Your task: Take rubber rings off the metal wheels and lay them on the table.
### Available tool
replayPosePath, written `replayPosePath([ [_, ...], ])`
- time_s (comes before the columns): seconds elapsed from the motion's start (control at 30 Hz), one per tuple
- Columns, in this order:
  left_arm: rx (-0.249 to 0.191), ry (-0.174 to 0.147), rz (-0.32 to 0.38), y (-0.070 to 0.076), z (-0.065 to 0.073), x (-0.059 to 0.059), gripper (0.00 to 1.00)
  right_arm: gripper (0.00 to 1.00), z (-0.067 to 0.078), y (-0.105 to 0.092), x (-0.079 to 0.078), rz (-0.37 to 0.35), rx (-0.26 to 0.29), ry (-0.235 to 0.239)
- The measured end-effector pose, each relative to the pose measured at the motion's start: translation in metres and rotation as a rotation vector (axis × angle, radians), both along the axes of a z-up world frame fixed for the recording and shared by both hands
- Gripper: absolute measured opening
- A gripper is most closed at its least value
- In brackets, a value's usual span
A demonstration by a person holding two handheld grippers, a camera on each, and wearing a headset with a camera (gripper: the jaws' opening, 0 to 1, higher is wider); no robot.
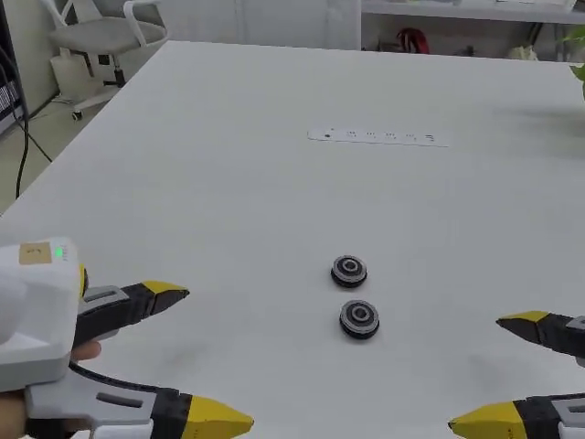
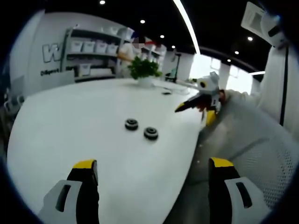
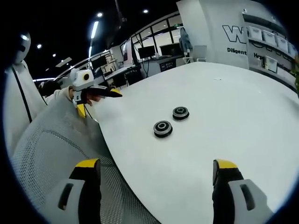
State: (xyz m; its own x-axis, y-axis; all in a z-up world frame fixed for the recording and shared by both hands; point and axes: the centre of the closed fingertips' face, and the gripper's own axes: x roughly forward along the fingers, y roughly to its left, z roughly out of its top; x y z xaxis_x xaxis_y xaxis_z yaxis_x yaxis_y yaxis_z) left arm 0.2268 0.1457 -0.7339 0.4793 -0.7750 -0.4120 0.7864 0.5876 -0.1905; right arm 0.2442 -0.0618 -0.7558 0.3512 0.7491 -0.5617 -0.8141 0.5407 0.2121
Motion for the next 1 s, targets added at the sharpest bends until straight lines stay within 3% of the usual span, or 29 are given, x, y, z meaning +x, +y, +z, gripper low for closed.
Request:
replayPosePath([
  [0.2, 0.019, -0.033, -0.001, 0.006, 0.015, 0.004, 1.00, 0.96, 0.022, -0.006, 0.006, -0.006, 0.016, -0.041],
  [0.37, 0.053, -0.079, -0.001, 0.011, 0.030, 0.011, 1.00, 0.96, 0.043, -0.009, 0.011, 0.003, 0.020, -0.087],
  [0.5, 0.068, -0.120, -0.004, 0.010, 0.051, 0.016, 1.00, 0.96, 0.060, -0.008, 0.017, 0.013, 0.041, -0.132],
  [0.57, 0.078, -0.131, -0.011, 0.008, 0.061, 0.019, 1.00, 0.95, 0.062, -0.008, 0.022, 0.013, 0.039, -0.136],
  [0.63, 0.101, -0.176, -0.021, 0.006, 0.072, 0.025, 1.00, 0.95, 0.063, -0.006, 0.025, 0.021, 0.037, -0.141],
  [0.73, 0.103, -0.208, -0.030, 0.001, 0.087, 0.031, 1.00, 0.95, 0.065, -0.002, 0.035, 0.037, 0.030, -0.144],
  [0.83, 0.089, -0.213, -0.045, -0.004, 0.094, 0.035, 1.00, 0.95, 0.068, 0.005, 0.044, 0.062, 0.010, -0.147],
  [1.0, 0.117, -0.239, -0.080, -0.015, 0.103, 0.043, 1.00, 0.94, 0.080, 0.020, 0.064, 0.092, 0.022, -0.174],
])
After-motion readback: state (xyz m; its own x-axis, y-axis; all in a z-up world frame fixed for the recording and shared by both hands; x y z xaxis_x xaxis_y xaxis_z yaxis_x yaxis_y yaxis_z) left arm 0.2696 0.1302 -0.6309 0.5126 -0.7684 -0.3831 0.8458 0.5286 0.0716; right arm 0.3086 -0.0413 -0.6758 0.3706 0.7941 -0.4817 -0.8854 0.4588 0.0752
